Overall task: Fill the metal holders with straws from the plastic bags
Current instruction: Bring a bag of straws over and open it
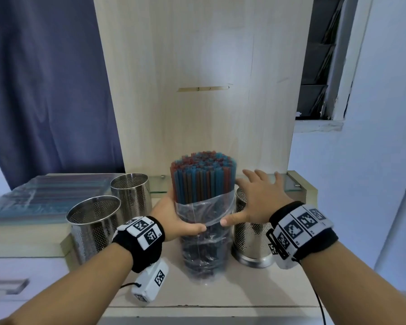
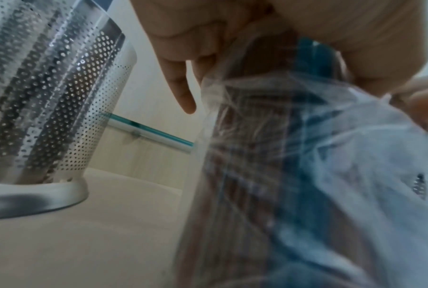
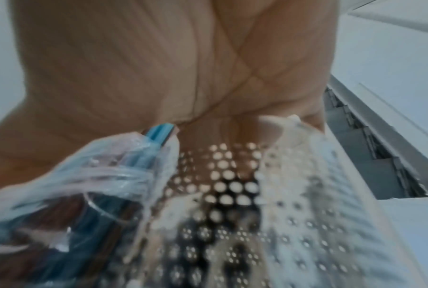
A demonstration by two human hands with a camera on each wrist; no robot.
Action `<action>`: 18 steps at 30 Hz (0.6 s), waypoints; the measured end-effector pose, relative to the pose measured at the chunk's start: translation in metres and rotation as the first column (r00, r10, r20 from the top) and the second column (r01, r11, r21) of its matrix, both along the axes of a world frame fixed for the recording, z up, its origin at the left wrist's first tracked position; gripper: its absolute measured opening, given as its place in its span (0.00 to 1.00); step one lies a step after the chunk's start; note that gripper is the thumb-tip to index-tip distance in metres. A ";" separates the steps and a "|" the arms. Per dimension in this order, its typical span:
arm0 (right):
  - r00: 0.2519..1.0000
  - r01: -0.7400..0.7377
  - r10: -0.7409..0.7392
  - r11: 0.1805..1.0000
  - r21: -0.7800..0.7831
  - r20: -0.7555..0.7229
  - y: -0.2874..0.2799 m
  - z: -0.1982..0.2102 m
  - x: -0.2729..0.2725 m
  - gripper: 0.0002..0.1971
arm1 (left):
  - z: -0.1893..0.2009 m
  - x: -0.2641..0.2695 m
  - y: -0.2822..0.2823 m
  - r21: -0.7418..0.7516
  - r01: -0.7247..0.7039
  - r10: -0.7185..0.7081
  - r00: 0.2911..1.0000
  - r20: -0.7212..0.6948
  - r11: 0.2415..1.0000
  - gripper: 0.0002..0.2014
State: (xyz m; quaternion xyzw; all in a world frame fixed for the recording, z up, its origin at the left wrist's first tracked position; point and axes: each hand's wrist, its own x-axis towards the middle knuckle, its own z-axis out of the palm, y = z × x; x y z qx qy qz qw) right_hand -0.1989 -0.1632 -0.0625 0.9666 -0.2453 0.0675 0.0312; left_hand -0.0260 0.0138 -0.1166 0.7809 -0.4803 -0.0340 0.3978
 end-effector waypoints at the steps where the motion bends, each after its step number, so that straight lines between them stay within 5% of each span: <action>1: 0.999 0.038 -0.038 0.999 0.020 0.018 -0.002 -0.002 -0.004 0.62 | 0.002 0.001 -0.001 -0.013 -0.033 0.033 0.999 0.001 0.999 0.50; 7: 0.990 0.067 -0.083 0.988 0.139 0.112 -0.025 -0.019 -0.013 0.51 | 0.004 0.005 -0.014 -0.083 -0.133 0.132 0.991 -0.020 0.988 0.49; 10: 0.988 0.020 -0.045 0.987 0.162 0.147 -0.037 -0.020 -0.014 0.51 | 0.002 -0.001 -0.017 -0.068 -0.168 0.166 0.986 -0.033 0.983 0.42; 14: 0.988 -0.001 -0.024 0.987 0.159 0.153 -0.046 -0.019 -0.017 0.50 | -0.011 -0.001 -0.019 -0.070 -0.138 0.131 0.987 -0.097 0.988 0.50; 18: 0.984 -0.014 -0.017 0.986 0.169 0.180 -0.048 -0.020 -0.019 0.50 | -0.022 -0.001 -0.021 -0.084 -0.181 0.173 0.981 -0.093 0.980 0.46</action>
